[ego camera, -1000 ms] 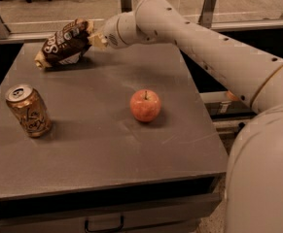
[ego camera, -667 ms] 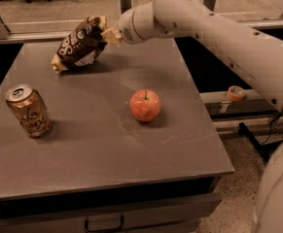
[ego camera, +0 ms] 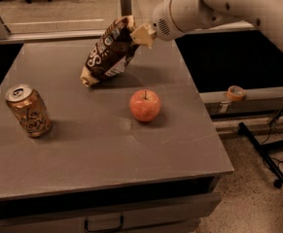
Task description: Move brown chip bag near apple
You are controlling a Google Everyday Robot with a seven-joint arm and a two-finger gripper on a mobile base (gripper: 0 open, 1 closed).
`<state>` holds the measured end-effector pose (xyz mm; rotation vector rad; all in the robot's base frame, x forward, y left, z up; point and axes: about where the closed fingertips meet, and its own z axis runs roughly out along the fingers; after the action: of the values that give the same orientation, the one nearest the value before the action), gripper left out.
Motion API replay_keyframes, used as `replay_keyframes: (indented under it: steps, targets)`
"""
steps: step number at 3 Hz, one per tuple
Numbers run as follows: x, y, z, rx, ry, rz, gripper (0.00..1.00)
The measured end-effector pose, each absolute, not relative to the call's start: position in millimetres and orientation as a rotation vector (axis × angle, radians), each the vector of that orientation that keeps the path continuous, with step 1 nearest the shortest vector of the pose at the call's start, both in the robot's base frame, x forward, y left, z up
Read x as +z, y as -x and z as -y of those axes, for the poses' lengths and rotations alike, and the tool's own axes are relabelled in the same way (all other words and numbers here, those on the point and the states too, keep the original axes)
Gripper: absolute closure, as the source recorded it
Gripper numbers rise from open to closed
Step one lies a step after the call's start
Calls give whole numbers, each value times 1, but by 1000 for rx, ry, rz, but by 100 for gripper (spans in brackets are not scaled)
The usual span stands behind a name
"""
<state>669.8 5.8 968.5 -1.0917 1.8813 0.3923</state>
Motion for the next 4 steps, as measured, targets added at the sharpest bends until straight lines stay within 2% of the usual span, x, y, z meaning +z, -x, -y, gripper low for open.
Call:
replay_keyframes:
  steps: [1, 2, 4]
  targets:
    - [977, -635, 33, 350, 1058, -1940, 100]
    - [980, -619, 59, 310, 1039, -1954, 82]
    - [968, -627, 48, 351, 1103, -1934, 35]
